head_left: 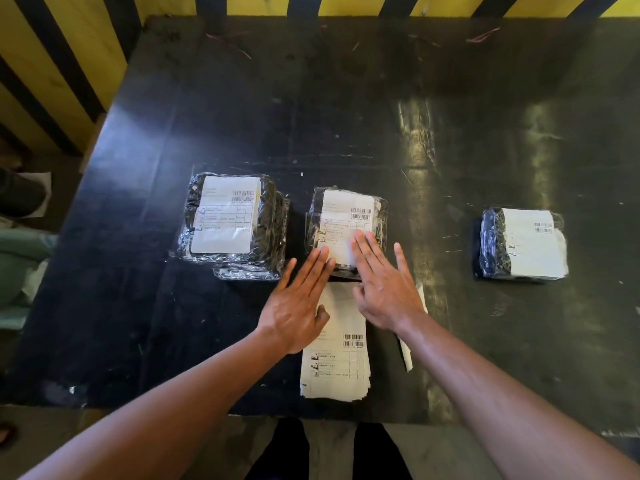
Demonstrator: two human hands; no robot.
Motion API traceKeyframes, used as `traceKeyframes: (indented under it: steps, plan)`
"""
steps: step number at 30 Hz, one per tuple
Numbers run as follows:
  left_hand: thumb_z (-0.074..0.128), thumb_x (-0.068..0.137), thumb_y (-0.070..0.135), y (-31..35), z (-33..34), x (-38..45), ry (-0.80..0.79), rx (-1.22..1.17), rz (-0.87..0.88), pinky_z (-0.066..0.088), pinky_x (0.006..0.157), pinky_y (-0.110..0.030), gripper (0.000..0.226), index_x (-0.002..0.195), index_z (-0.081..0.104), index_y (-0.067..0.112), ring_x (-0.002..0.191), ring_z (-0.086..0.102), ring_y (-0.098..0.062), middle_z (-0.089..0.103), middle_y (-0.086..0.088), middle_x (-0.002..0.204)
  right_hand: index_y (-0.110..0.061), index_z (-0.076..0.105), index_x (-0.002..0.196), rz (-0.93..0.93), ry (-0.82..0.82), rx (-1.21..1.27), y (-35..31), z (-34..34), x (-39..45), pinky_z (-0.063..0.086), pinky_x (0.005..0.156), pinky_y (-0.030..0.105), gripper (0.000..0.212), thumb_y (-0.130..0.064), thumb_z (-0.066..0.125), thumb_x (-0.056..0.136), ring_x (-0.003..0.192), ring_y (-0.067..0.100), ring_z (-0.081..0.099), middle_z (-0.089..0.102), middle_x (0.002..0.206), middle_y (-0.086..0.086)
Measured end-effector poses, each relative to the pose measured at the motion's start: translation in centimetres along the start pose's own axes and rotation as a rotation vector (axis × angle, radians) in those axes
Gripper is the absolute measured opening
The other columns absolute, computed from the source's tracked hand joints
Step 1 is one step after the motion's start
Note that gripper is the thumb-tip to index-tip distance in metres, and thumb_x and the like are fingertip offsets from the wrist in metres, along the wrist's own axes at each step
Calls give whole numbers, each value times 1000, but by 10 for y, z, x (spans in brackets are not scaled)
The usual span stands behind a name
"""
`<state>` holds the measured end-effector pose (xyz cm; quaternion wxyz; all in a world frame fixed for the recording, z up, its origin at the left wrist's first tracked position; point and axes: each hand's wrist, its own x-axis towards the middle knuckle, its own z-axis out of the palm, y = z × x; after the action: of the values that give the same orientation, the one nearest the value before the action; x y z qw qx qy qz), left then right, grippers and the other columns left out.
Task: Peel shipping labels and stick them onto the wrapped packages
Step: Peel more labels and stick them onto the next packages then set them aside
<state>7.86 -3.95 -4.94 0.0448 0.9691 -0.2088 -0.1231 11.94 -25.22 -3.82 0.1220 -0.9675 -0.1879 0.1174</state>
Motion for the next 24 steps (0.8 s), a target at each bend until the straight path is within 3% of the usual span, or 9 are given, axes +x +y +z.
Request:
traceKeyframes:
  steps: [3,6,7,15,22,24]
  plan:
    - [39,98,38,0,-7,-5,29,-73,-23,-3,133,-49,87,169,-5,14,163,-17,-15,-18,-4,177,-21,-7,167,1,-6,13,-1,-1,1,-9,129,55,82,-39,19,92,160,10,-17,-15,175,-5]
    - [47,94,36,9,-23,4,139,-131,-68,7,134,-48,75,162,33,8,162,19,-23,29,-11,172,-20,-7,167,3,-20,26,-1,-2,1,-9,129,55,81,-39,27,96,160,12,-18,-17,175,-4]
    - [46,94,35,13,-29,12,171,-138,-59,9,134,-48,71,158,38,9,159,28,-24,38,-11,166,-20,-7,167,3,-21,33,-1,-2,1,-9,129,56,82,-40,33,98,160,13,-19,-17,174,-4]
    - [32,94,36,0,-43,37,85,-87,-31,8,134,-46,74,164,26,12,157,30,-19,34,-4,166,-23,-8,167,3,-28,7,0,-6,2,-15,125,54,86,-35,44,100,159,11,-20,-17,174,-6]
    - [40,95,36,8,-46,34,132,-113,-162,19,132,-46,70,159,35,8,150,40,-22,42,-5,159,-22,-11,167,26,-51,41,-2,-10,-1,-8,129,58,86,-36,45,102,158,10,-22,-20,173,-7]
    - [31,95,42,14,-49,44,134,-155,-167,17,132,-44,75,162,29,10,157,30,-23,34,-7,168,-23,-14,166,35,-58,65,-4,-9,0,-8,129,57,88,-40,46,103,158,11,-25,-22,173,-7]
